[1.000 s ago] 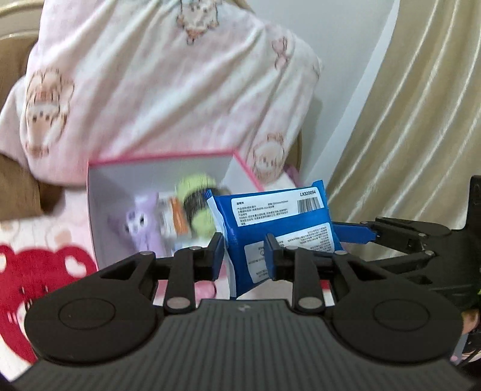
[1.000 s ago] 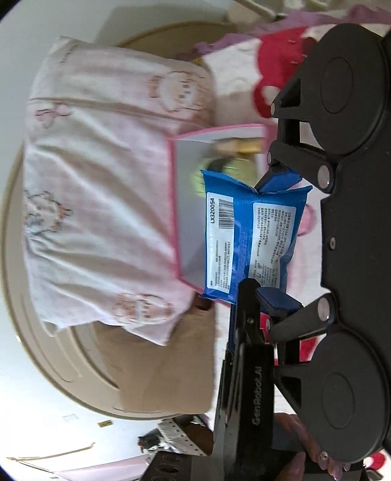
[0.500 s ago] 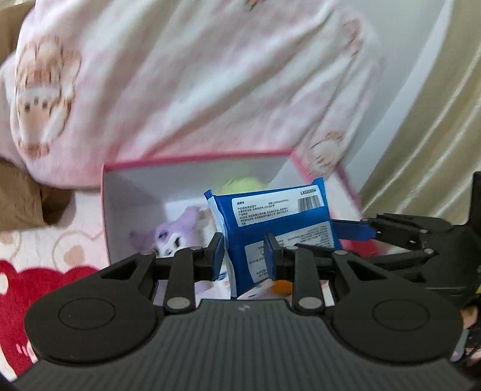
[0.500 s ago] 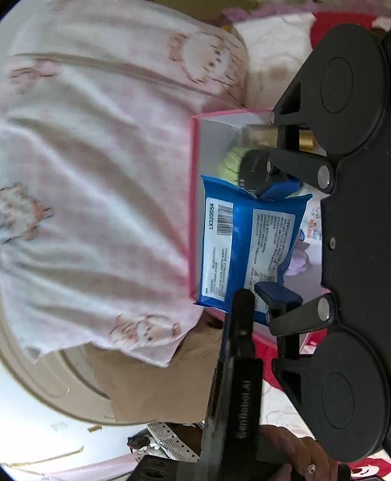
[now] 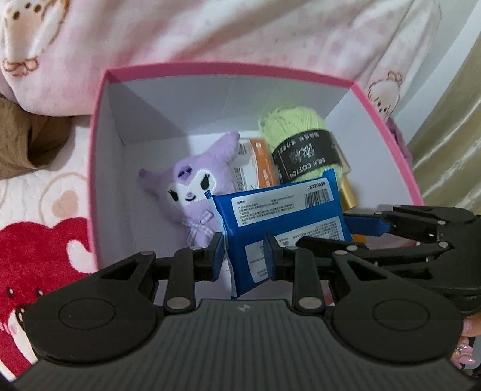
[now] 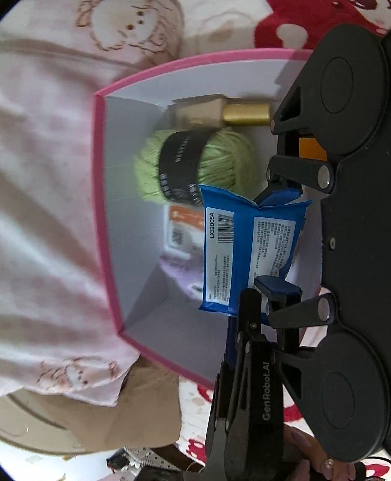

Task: Organize objects
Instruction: 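Lift and carry the blue pack with the left tool into the pink box, then open the left tool to drop the pack and withdraw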

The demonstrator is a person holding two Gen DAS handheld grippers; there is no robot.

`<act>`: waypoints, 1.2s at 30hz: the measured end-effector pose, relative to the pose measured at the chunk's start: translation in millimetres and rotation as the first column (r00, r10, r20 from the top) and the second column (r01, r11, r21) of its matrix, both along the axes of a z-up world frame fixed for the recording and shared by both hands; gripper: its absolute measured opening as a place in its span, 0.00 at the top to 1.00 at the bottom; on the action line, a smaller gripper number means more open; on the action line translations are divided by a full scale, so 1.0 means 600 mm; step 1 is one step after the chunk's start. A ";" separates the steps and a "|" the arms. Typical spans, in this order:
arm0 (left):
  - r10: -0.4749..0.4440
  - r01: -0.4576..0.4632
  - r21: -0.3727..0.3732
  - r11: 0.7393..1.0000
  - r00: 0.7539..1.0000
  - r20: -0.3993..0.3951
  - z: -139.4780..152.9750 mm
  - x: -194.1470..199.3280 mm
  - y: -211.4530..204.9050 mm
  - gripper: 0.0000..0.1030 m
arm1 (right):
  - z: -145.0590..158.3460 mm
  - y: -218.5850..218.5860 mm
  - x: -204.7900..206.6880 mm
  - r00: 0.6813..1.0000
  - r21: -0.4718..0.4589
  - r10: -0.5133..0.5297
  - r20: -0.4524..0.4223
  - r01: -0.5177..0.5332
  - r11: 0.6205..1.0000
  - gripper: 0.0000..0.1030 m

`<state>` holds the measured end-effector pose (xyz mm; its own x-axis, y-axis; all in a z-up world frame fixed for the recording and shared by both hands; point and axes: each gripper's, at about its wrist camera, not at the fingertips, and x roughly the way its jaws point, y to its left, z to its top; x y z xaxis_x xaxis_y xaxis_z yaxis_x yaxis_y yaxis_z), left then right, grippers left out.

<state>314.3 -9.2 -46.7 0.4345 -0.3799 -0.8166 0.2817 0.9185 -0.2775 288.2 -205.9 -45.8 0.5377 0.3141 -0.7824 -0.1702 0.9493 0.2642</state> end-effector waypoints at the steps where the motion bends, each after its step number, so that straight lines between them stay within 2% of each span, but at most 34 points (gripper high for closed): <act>1: -0.001 0.001 0.013 1.000 1.000 0.002 -0.004 0.001 -0.004 0.75 | -0.004 0.000 0.002 1.000 -0.010 -0.009 -0.003 0.009 1.000 0.48; 2: 0.001 -0.001 0.029 1.000 1.000 0.005 -0.007 0.001 -0.009 0.75 | -0.007 0.000 0.004 1.000 -0.028 -0.018 -0.006 0.018 0.999 0.49; 4: 0.027 -0.028 0.061 0.998 0.999 0.021 -0.010 0.000 -0.012 0.68 | -0.010 0.002 0.004 0.999 -0.062 -0.036 -0.006 0.036 0.997 0.49; 5: 0.035 -0.037 0.061 0.997 0.999 0.026 -0.007 -0.003 -0.011 0.61 | -0.010 0.003 0.002 0.999 -0.072 -0.045 -0.005 0.044 0.996 0.49; 6: 0.049 -0.051 0.049 0.998 0.998 0.030 -0.002 -0.007 -0.006 0.59 | -0.007 0.001 -0.002 0.999 -0.079 -0.049 -0.002 0.048 0.996 0.49; 9: 0.061 -0.061 0.027 0.998 0.998 0.020 0.018 -0.016 0.008 0.59 | 0.013 0.003 -0.018 0.999 -0.103 -0.042 0.033 0.045 0.994 0.49; 11: 0.017 -0.017 0.060 0.998 1.000 -0.008 0.037 -0.028 0.006 0.59 | 0.033 0.006 -0.034 0.997 -0.125 -0.034 0.067 0.042 0.991 0.48; 12: 0.024 -0.023 0.081 0.996 1.000 -0.014 0.044 -0.034 0.005 0.59 | 0.044 0.006 -0.042 0.996 -0.130 -0.032 0.082 0.042 0.991 0.48; 16: 0.029 -0.039 0.140 0.989 0.997 0.072 0.100 -0.076 0.000 0.55 | 0.091 0.000 -0.074 0.991 -0.116 -0.039 0.127 0.054 0.992 0.44; 21: 0.036 -0.052 0.142 0.988 0.993 0.115 0.163 -0.111 0.003 0.40 | 0.149 -0.001 -0.109 0.988 -0.100 -0.057 0.142 0.071 0.992 0.41; 24: 0.043 -0.067 0.172 0.983 0.989 0.139 0.193 -0.133 0.007 0.38 | 0.184 -0.001 -0.136 0.987 -0.096 -0.060 0.146 0.075 0.993 0.39; 32: 0.025 -0.050 0.179 0.983 0.990 0.142 0.238 -0.198 0.018 0.31 | 0.243 0.011 -0.206 0.984 -0.132 -0.036 0.172 0.059 0.989 0.35; 36: 0.058 -0.073 0.121 0.990 0.991 0.123 0.250 -0.229 0.036 0.31 | 0.262 0.017 -0.244 0.980 -0.143 -0.038 0.195 0.066 0.987 0.32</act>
<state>176.8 12.3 103.5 0.5517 -0.2457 -0.7970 0.2439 0.9614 -0.1275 141.8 -195.8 111.7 0.6941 0.1701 -0.6995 -0.1532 0.9843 0.0873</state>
